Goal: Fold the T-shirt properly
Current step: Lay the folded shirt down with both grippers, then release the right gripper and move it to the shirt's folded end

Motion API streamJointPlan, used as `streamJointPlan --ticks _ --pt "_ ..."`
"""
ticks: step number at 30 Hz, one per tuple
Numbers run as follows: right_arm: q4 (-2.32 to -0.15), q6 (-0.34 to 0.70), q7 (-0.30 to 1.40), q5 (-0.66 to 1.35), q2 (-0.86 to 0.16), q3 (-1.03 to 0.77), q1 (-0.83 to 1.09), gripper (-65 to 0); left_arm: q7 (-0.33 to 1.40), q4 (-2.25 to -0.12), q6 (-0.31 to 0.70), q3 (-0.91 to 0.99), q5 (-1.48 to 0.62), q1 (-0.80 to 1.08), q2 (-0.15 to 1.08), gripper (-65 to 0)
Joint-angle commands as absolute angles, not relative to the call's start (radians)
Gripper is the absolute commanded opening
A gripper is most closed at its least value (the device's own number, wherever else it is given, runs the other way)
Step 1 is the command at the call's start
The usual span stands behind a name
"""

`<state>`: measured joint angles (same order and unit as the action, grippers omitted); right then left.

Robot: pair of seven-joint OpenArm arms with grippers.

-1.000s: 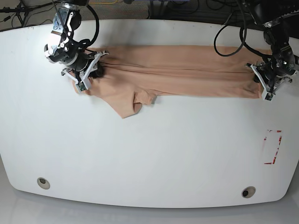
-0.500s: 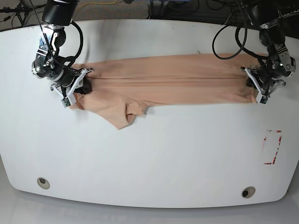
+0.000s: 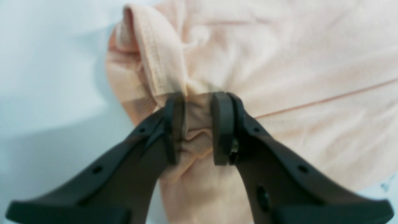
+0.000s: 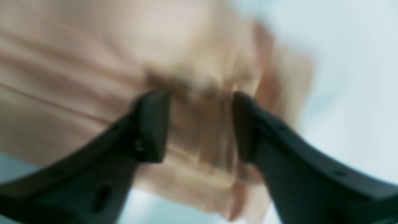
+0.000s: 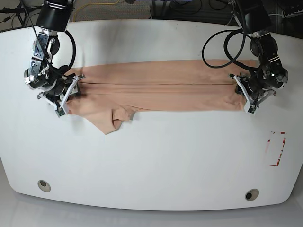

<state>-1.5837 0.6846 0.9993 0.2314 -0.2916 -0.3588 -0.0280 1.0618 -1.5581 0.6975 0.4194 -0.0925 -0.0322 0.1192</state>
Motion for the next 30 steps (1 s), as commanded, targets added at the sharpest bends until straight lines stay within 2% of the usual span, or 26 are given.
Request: streamJointPlan --ticks 1,3,6,12,19,30 --pt "-1.661 0.688 1.000 0.246 -0.259 -0.363 -0.099 -22.8 1.056 -1.623 0.698 0.423 -0.091 -0.045 0.130 -51.1" --pt "-1.661 0.688 1.010 0.246 -0.242 -0.361 -0.133 -16.8 1.069 -1.641 0.698 0.423 -0.091 -0.045 0.130 -51.1" --pt "-1.635 0.685 1.009 0.246 -0.228 -0.321 -0.191 -14.1 1.101 -1.664 0.698 0.424 -0.094 -0.047 0.133 -51.1" --pt "-1.481 0.684 0.977 0.245 -0.220 -0.194 -0.292 -14.1 1.121 -1.722 0.698 0.426 -0.096 -0.050 0.134 -51.0" --pt "-1.302 0.605 0.848 0.245 -0.220 -0.090 -0.354 -14.1 1.121 -1.787 0.698 0.426 -0.094 -0.050 0.134 -51.0" --pt "-1.061 0.590 0.684 0.245 -0.228 -0.039 -0.412 -14.1 1.121 -1.831 0.698 0.426 -0.093 -0.044 0.147 -51.0"
